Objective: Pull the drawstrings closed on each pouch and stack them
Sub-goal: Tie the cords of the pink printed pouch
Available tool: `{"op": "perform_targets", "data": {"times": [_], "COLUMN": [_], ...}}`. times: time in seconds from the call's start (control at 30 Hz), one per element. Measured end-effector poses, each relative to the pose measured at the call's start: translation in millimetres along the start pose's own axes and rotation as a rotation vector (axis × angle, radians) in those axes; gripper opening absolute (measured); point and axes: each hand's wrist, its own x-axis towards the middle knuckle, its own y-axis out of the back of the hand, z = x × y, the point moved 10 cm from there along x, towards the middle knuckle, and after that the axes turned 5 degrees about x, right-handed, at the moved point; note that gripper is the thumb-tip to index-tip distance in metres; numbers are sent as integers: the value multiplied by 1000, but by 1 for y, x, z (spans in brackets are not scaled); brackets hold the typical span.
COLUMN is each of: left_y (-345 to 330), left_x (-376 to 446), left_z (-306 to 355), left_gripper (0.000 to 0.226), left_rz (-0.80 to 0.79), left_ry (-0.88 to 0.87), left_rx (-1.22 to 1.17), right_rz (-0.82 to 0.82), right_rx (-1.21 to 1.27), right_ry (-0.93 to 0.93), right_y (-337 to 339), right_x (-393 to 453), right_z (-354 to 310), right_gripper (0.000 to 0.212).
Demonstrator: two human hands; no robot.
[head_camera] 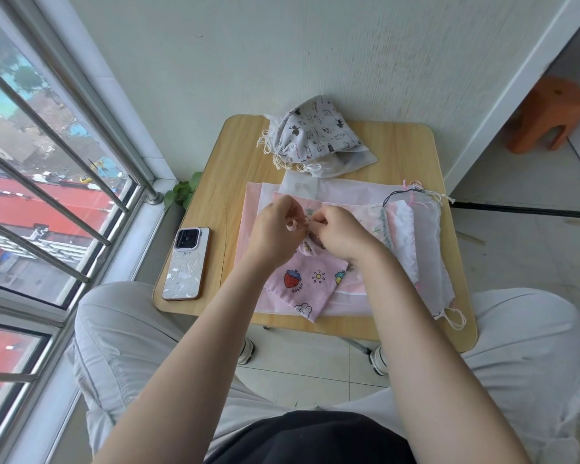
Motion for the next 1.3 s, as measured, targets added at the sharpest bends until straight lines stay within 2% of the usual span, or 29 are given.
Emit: {"op": "perform_targets", "data": {"times": [0.1,0.2,0.27,0.4,0.57,0.63,0.7,0.8,0.93,1.03,1.1,1.17,1.23,1.27,1.3], "left_y": [6,10,9,4,11,13,11,10,5,-6,-10,-9,-11,-14,-16], "left_x": [-5,-8,-9,-11,-9,-9,-9,-7,-4,-3,0,5,11,14,17], "left_z": [-3,-10,-8,-5,-15,-18,-19,-23,-20,-12,-9,-7,0,6,12], "left_gripper": [25,13,8,12,12,9,8,15,18,20,23,31,52,54,44], "left_rz": [108,168,167,116,173,192,184,131,-80,-231,-259,-227,-241,-263,-266], "left_ry": [-46,31,32,41,105,126,144,154,91,18,-14,-46,-102,-142,-177], "left_rx": [56,77,74,6,24,26,36,83,301,549,662,636,525,489,477], "right_rz": [-38,-49,-45,11,-14,23,132,410,573,565,530,486,436,419,414], "right_rx": [388,680,797,962,948,921,758,374,302,275,268,285,298,301,295], "right_ry": [-96,-217,-255,-279,-225,-211,-187,-85,23,31,43,62,88,99,108], "right_y": [-6,-14,-18,-18,-15,-12,-1,31,47,38,33,34,39,42,45], "right_x": [1,6,8,9,6,5,7,4,-5,-5,-4,0,6,8,9], "right_z": [14,33,39,42,32,33,38,40,34,31,29,25,18,13,10], "right_gripper": [26,23,17,13,17,17,10,7,11,14,13,7,4,6,7]}}
